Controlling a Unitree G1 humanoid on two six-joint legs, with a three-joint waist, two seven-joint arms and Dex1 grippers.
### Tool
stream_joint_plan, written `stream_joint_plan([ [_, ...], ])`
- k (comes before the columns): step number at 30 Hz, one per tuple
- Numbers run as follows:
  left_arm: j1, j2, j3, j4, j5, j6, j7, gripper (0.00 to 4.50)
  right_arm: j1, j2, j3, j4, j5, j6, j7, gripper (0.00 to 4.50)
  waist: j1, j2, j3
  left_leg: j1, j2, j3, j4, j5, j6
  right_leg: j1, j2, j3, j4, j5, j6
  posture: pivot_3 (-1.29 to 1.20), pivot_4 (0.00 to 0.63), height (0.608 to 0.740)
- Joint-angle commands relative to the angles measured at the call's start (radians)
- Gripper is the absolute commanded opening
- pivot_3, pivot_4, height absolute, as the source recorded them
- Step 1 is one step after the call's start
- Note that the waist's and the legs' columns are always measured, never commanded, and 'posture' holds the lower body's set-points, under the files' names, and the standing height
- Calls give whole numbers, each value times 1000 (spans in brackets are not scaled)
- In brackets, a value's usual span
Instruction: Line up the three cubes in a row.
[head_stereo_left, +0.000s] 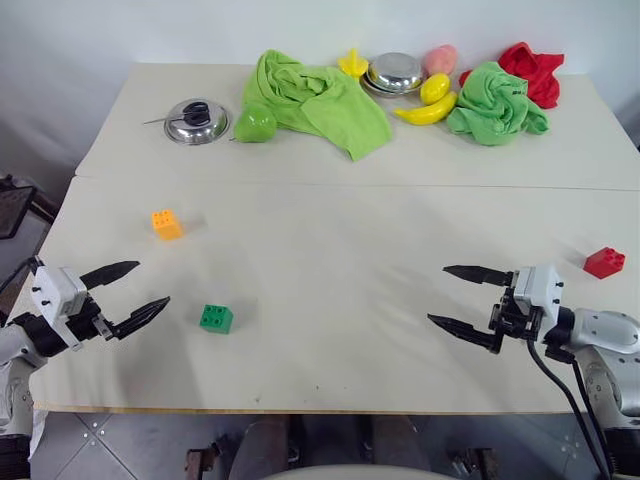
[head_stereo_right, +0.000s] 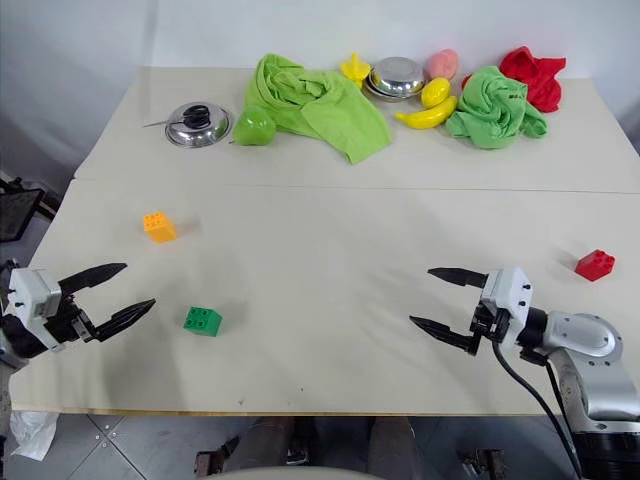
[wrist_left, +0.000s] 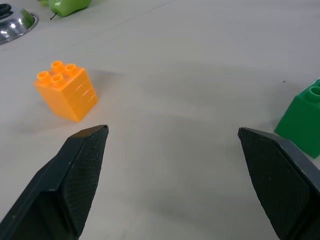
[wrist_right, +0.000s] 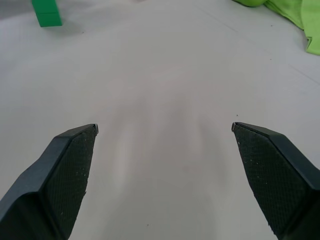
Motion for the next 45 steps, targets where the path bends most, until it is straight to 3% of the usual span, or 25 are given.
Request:
stream_joint_plan([
  [1,7,5,8,-34,-25,21,-9,4386,5,4,-28,-19,3,-29,-12,4500,0,0,0,0,0,0,0,0,0,0,0,0,0,0,0,0,150,740],
  [6,-8,-16,5,-215,-140,190,45,4386,45,7,-73,-36,16,-34,-54,4500,7,0,0,0,0,0,0,0,0,0,0,0,0,0,0,0,150,740],
  [11,-81,-9,-79,-394,-231,392,99,4386,135,44,-206,-132,85,20,-184,4500,24,0,0,0,0,-1,0,0,0,1,0,0,0,0,0,0,150,740],
  [13,-161,-26,-146,-433,-216,427,132,4386,194,105,-362,-201,232,113,-350,4500,34,0,0,0,0,-1,0,0,0,1,0,1,0,0,0,0,150,740],
  [19,-276,-82,-316,-499,-175,484,153,4386,433,268,-656,-282,223,84,-551,4500,51,0,0,0,-1,-1,-1,0,0,1,2,1,0,0,0,0,150,740],
  [25,-313,-111,-400,-473,-149,490,119,4386,554,388,-703,-244,175,96,-675,4500,27,1,0,4,0,5,-1,-1,-2,2,5,6,-1,-1,-1,0,150,740],
  [29,-333,-112,-407,-440,-103,458,116,4386,510,290,-675,-273,169,225,-772,4500,4,2,-1,11,3,10,-2,-3,-5,3,4,11,1,-1,-1,0,150,740],
  [36,-312,-146,-391,-476,-84,440,164,4386,321,64,-676,-255,303,572,-919,4500,2,3,-1,11,4,11,-2,0,-3,1,3,12,3,-1,-2,0,150,740],
  [40,-300,-149,-408,-496,-83,445,154,4386,123,-118,-600,-111,273,844,-1049,4500,8,3,-1,9,2,10,-2,-1,0,1,1,11,3,-1,-3,0,150,740],
  [45,-311,-142,-439,-505,-99,444,85,4386,-114,-192,-494,115,180,937,-1110,4500,26,3,-1,8,2,9,-1,-1,0,1,2,9,2,-1,-3,0,150,740],
])
